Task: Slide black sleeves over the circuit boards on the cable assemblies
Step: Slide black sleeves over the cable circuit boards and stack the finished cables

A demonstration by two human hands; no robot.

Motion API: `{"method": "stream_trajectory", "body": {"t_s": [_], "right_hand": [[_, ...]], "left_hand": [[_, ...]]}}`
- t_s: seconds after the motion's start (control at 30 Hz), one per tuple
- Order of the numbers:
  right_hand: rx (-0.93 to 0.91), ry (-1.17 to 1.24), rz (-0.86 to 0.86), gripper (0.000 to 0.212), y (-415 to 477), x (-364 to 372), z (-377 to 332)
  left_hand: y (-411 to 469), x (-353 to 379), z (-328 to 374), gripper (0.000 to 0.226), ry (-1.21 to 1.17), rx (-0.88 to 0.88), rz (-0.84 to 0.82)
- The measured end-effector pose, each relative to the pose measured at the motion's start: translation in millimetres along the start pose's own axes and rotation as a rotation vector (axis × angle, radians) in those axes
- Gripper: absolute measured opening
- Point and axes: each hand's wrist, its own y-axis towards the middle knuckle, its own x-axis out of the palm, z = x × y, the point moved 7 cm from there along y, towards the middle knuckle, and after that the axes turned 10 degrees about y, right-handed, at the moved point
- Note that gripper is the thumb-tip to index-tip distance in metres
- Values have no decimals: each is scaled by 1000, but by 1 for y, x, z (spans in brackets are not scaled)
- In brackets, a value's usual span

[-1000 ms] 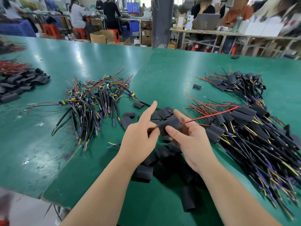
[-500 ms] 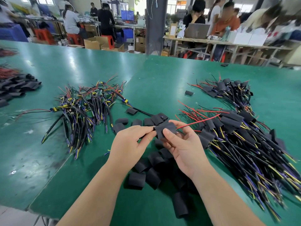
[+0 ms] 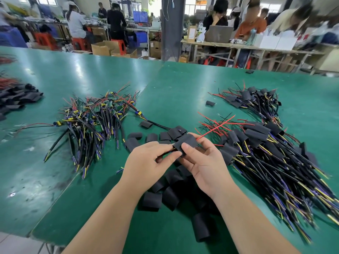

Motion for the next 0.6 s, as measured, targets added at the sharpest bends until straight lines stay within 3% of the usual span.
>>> {"method": "stream_trajectory", "body": {"t_s": [0.1,0.23,0.3,0.37,0.43,0.5,0.6], "right_hand": [[-58,39,65,31,2,2,-12],[-316,-75,225,22,4,-3,-75],[-547,-417,303,19,-3,-6,-124],[-727,-984,388,13,-12,-1,-161],[-709,-1422,466,20,-11,-3,-172],[-566,-1644,550,25,-5,-15,-166],[-510,-1642,542,26,-5,-21,-141]], "left_hand": [[0,-4,1,29,-35,-20,37],[2,-29,-40,35,144,-277,199],[-1,-39,-72,26,384,-482,157],[-11,-44,-102,43,572,-718,7],[-20,-46,-121,47,650,-874,-140],[-25,-43,-129,42,704,-926,-230],[-24,-46,-131,36,748,-914,-203]]}}
